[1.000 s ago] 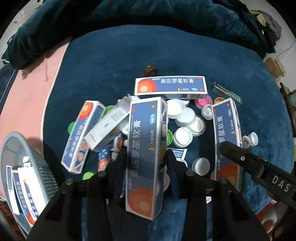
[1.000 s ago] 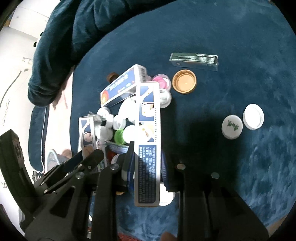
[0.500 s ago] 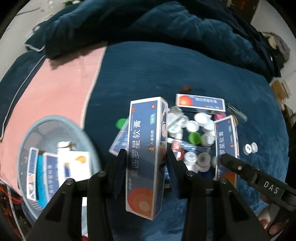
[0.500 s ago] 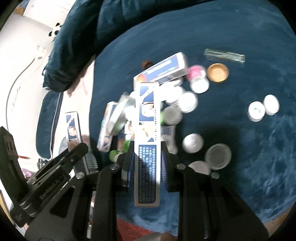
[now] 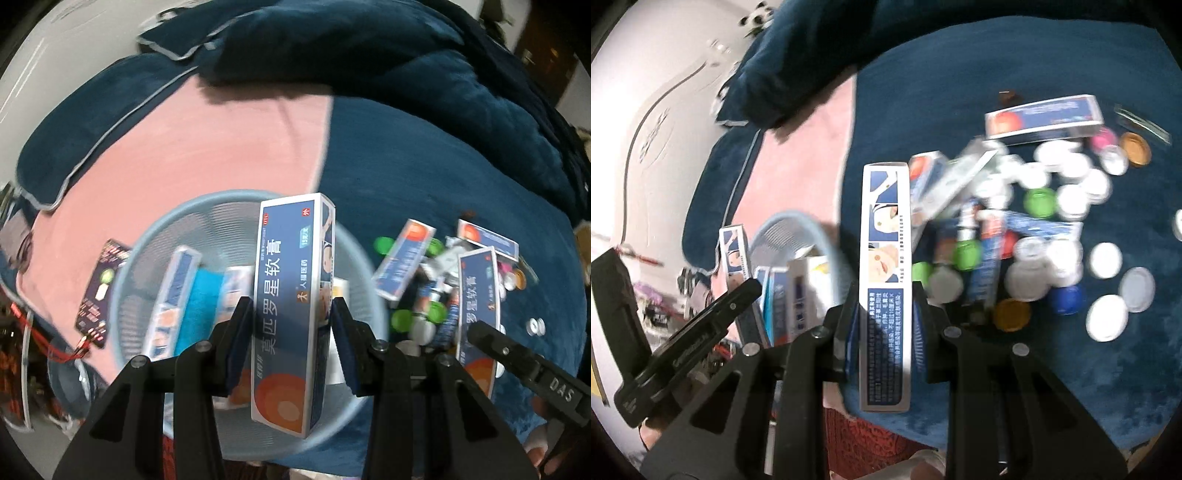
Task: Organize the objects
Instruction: 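Carry both ointment boxes over the basket and open both grippers, then hold both open grippers over the basket, then move them toward the pile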
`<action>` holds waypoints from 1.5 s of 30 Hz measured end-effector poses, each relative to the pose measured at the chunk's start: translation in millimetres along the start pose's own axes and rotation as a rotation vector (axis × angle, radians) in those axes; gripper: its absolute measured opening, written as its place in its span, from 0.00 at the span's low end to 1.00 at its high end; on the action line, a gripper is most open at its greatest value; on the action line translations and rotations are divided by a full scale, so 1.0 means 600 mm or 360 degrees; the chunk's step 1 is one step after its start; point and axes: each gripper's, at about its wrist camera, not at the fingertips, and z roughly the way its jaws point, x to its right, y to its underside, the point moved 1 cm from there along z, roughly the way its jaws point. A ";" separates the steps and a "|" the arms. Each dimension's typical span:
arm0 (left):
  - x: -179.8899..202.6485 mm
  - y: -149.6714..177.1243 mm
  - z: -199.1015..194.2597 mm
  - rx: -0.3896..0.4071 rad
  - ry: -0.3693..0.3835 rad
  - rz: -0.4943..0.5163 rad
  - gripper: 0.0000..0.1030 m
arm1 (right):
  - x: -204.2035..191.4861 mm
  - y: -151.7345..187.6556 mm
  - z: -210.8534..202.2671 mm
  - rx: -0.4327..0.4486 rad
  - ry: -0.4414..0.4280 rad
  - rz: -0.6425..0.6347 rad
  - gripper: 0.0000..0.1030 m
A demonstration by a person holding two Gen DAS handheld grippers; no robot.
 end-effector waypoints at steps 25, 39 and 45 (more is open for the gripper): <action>-0.090 0.015 0.036 -0.0081 -0.0248 0.0004 0.85 | -0.110 0.041 0.099 -0.0129 -0.0064 -0.0138 1.00; -0.096 0.020 0.037 -0.0109 -0.0300 0.0001 0.94 | -0.077 0.033 0.088 -0.0117 0.0173 -0.0198 1.00; -0.093 0.020 0.036 -0.0108 -0.0310 0.0016 0.94 | -0.077 0.033 0.085 -0.0108 0.0178 -0.0205 1.00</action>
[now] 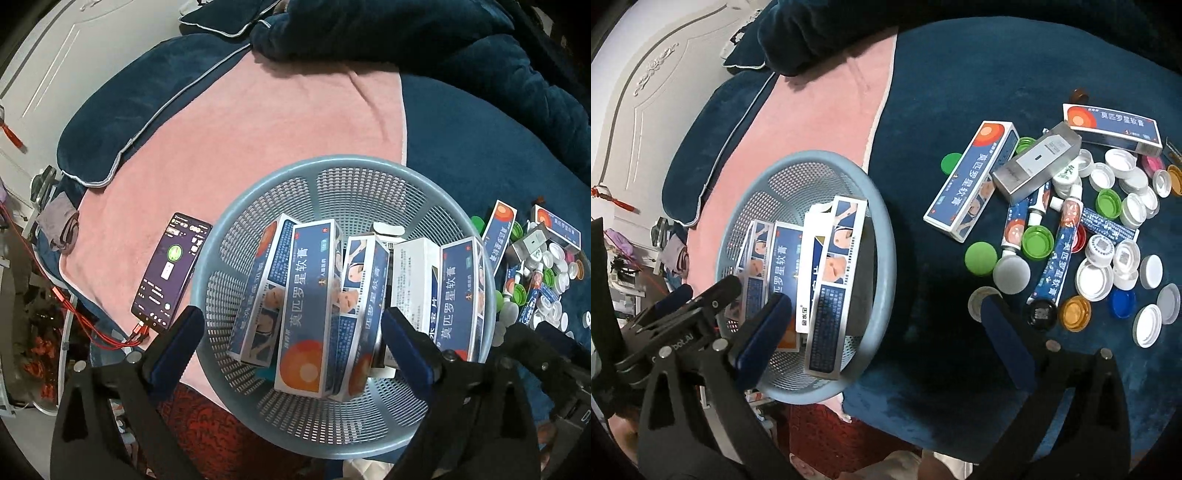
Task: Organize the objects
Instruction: 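Hold both open grippers over the basket, then move them toward the pile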
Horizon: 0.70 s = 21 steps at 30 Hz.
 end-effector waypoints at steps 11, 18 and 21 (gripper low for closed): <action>-0.001 -0.001 -0.008 0.0009 -0.0009 0.0003 0.95 | 0.001 0.005 0.001 -0.0017 0.0019 -0.0016 1.00; 0.002 -0.001 -0.015 0.0017 -0.0008 0.0011 0.96 | 0.004 0.009 -0.002 -0.0018 0.0034 -0.0013 1.00; 0.005 -0.001 -0.018 0.0021 -0.0007 0.0019 0.97 | 0.008 0.009 -0.002 -0.0022 0.0046 -0.0012 1.00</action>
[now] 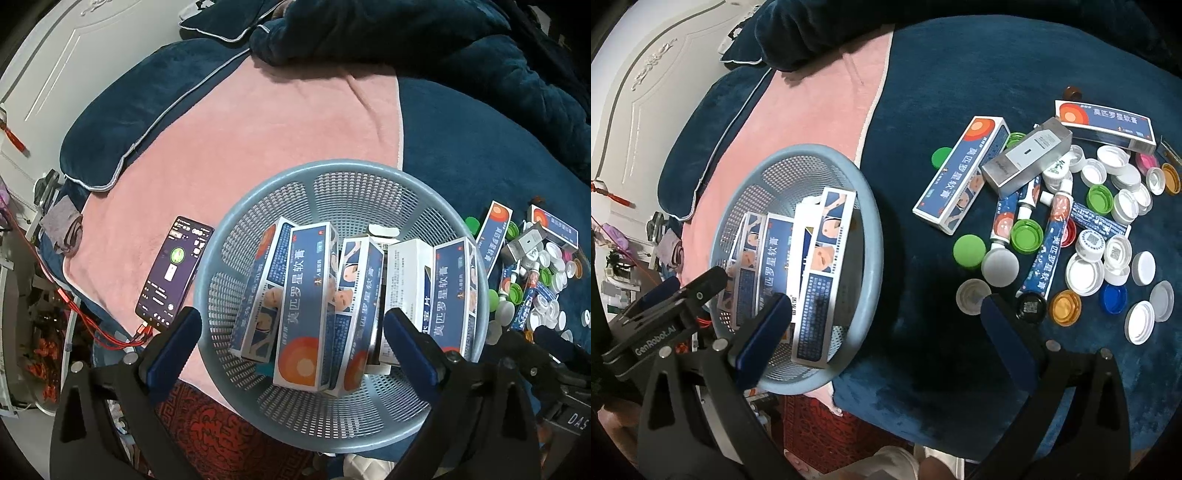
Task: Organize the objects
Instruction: 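Hold both open grippers over the basket, then move them toward the pile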
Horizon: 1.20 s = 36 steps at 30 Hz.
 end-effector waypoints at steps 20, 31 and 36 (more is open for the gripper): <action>0.034 -0.001 -0.013 0.0012 -0.0019 0.0065 0.98 | 0.030 0.003 -0.020 0.0022 0.0033 0.0029 1.00; 0.075 -0.003 -0.020 0.0022 -0.0023 0.0131 0.98 | 0.060 0.002 -0.038 0.0042 0.0046 0.0068 1.00; 0.095 -0.005 -0.026 0.0032 -0.0014 0.0163 0.98 | 0.074 0.004 -0.047 0.0052 0.0051 0.0086 1.00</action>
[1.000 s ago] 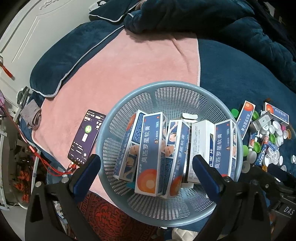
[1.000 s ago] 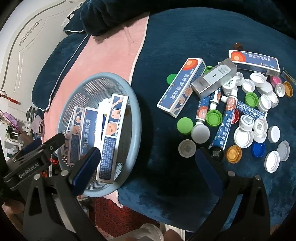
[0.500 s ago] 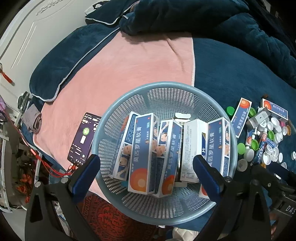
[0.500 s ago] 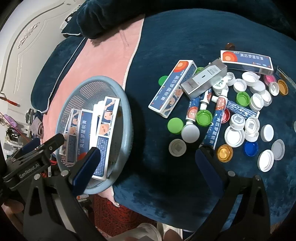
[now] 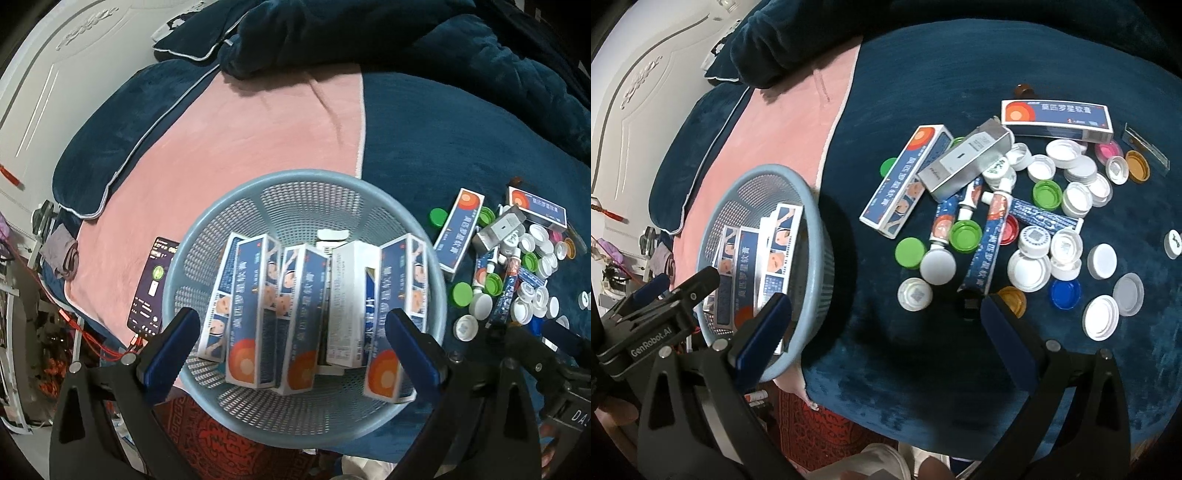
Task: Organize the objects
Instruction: 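Hold both open grippers over the basket, then move them toward the pile, then grasp a white box with the left gripper while the right grasps a dark green box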
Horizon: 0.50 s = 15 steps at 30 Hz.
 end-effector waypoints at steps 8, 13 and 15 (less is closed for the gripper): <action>0.040 -0.004 -0.008 0.0013 0.0012 0.0063 0.98 | 0.030 0.001 -0.016 0.0023 0.0011 0.0053 1.00; 0.069 -0.008 -0.009 0.0014 0.0023 0.0108 0.98 | 0.058 0.001 -0.027 0.0038 0.0019 0.0095 1.00; 0.082 -0.009 -0.009 0.0014 0.0027 0.0126 0.98 | 0.069 0.001 -0.031 0.0045 0.0021 0.0110 1.00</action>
